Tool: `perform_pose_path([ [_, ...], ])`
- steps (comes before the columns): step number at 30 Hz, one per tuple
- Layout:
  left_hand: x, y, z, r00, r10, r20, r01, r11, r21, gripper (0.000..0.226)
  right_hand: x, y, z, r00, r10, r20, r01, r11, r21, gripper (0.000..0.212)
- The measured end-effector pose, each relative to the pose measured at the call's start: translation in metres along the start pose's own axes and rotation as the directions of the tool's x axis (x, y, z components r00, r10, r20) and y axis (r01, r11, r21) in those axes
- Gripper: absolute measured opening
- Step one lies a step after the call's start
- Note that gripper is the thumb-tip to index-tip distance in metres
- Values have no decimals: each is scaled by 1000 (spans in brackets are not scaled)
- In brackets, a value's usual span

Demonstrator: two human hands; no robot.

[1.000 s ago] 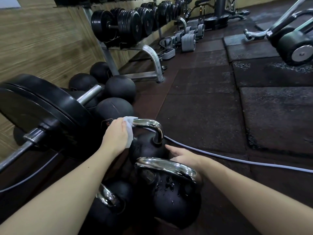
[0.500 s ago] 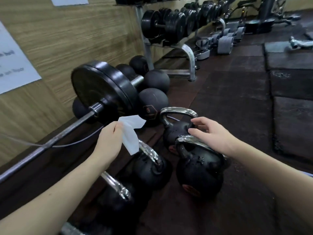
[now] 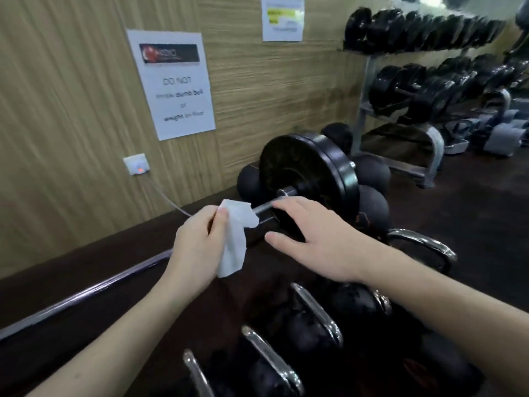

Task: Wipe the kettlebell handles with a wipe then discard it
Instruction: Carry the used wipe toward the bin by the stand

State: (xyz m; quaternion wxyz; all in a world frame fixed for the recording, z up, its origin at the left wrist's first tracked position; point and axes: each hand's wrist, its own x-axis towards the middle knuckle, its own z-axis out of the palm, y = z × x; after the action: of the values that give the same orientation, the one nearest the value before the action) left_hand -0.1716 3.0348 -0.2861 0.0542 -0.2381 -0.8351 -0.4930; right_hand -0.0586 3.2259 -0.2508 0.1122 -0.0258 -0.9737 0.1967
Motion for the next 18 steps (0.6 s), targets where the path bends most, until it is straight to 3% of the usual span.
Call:
perform_pose_path([
  [7,2,24,-141,989,12,-150,-1,997,78,38,76,-137,-39,983,-122,139,126,992,-19,58],
  [11,-6,45,-217,972,-138,-190,148,988,37,33,98,-199,-62,967,-163,197,171,985,-22,61],
  [18,-27,121,-358,903,-402,-151,387,914,-119,4,111,-321,-128,935,-161,315,156,987,43,51],
])
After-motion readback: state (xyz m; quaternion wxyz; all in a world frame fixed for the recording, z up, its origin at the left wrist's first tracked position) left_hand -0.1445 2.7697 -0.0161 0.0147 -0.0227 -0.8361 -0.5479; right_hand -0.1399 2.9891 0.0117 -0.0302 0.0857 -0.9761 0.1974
